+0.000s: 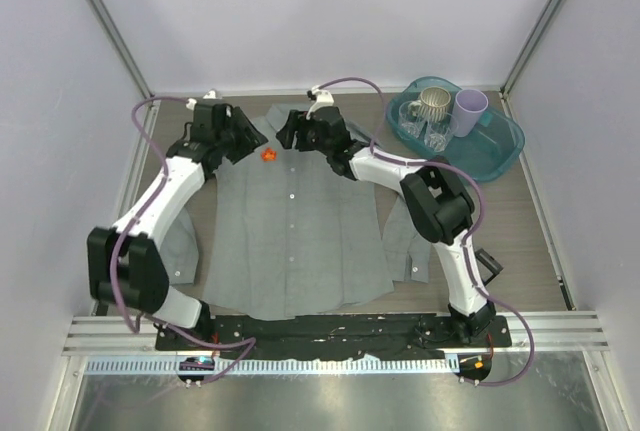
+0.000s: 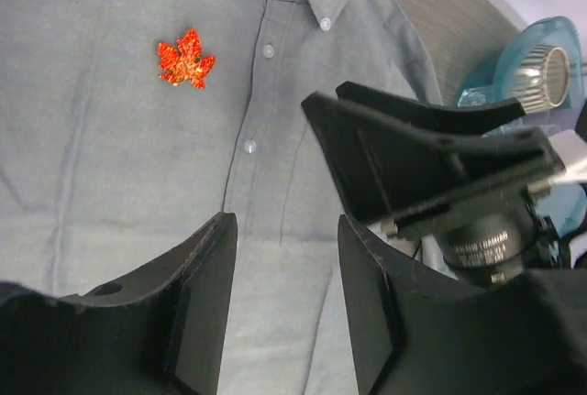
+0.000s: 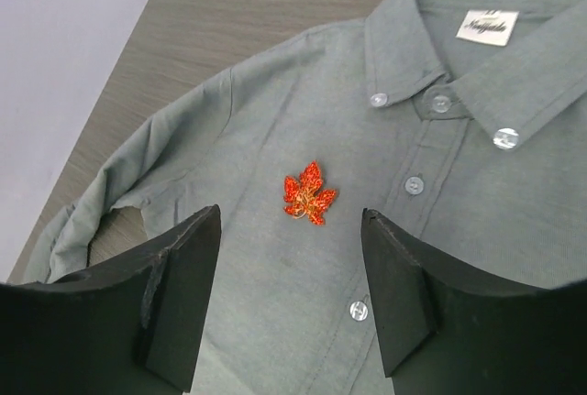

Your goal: Remove the brooch from the garment

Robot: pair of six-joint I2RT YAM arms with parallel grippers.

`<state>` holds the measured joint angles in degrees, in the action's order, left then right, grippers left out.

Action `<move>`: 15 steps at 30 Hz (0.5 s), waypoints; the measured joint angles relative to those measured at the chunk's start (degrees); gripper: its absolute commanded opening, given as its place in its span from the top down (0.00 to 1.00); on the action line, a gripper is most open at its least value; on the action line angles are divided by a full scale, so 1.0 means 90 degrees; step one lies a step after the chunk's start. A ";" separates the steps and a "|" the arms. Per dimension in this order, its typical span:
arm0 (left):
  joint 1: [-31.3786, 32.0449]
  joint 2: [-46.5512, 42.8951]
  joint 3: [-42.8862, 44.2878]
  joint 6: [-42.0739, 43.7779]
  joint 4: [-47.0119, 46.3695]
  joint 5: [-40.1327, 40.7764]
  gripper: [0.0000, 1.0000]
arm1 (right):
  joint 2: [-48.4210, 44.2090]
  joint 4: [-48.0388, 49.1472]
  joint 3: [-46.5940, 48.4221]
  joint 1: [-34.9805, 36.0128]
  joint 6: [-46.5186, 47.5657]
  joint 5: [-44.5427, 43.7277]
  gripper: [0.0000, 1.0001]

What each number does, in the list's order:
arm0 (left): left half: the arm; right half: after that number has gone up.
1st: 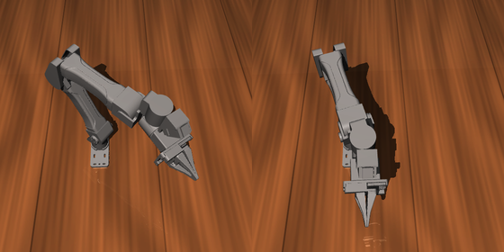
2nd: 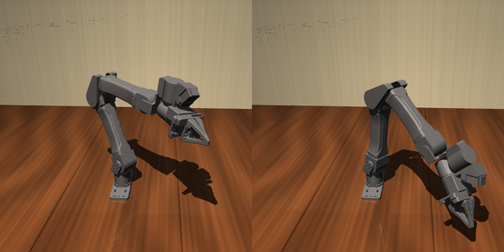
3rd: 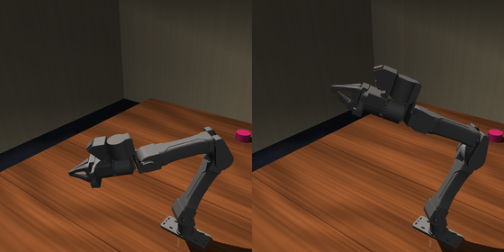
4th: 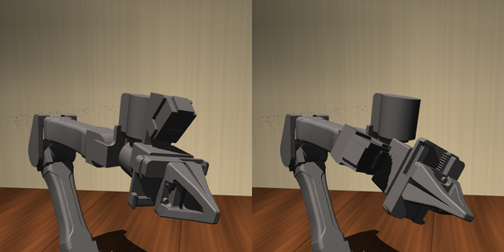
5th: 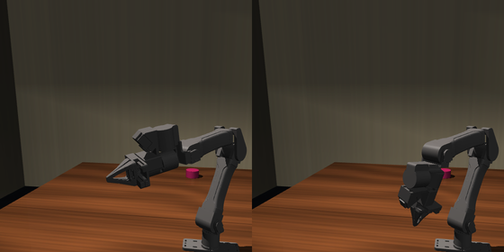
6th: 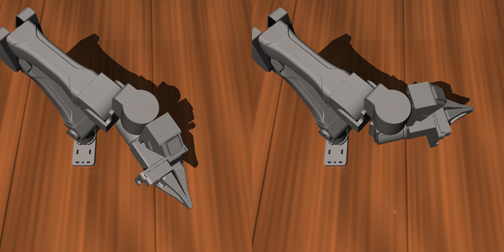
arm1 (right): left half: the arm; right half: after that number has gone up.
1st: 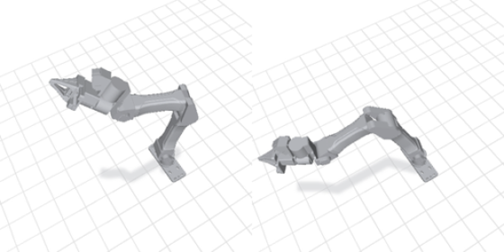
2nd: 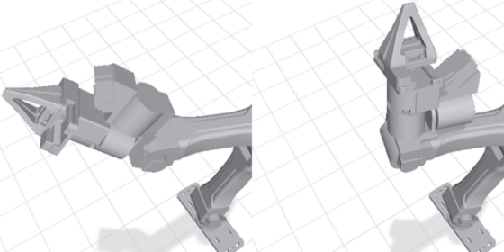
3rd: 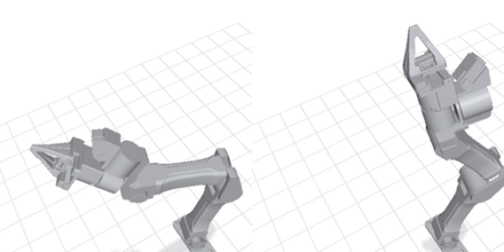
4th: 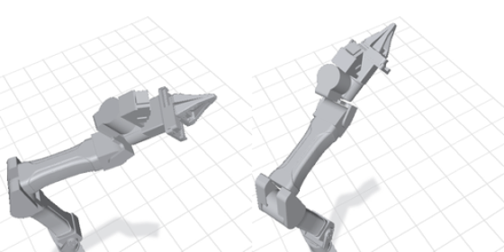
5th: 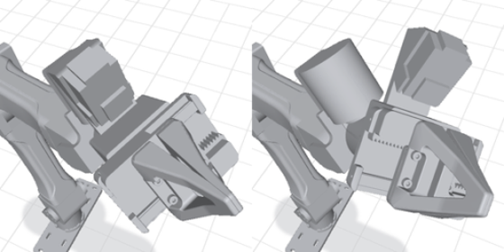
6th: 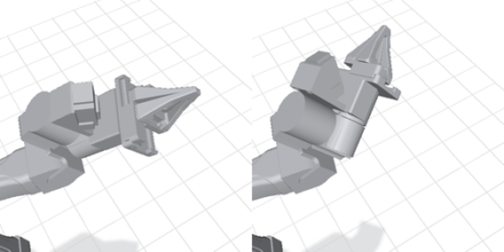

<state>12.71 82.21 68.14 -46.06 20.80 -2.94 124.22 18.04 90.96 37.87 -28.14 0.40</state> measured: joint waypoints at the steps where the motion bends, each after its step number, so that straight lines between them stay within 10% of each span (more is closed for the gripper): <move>1: -0.0039 0.0328 0.0172 -0.0002 -0.0024 -0.0126 0.59 | 0.0141 -0.0002 0.0092 -0.0012 0.0024 0.0153 0.41; 15: -0.0367 0.3160 0.1841 0.0304 0.0087 -0.0571 0.88 | 0.1217 0.0066 0.0950 -0.0155 -0.0172 0.1180 0.60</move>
<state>9.41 110.65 84.71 -43.33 21.58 -8.08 135.17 18.63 99.50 36.47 -29.69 11.03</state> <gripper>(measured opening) 0.126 0.402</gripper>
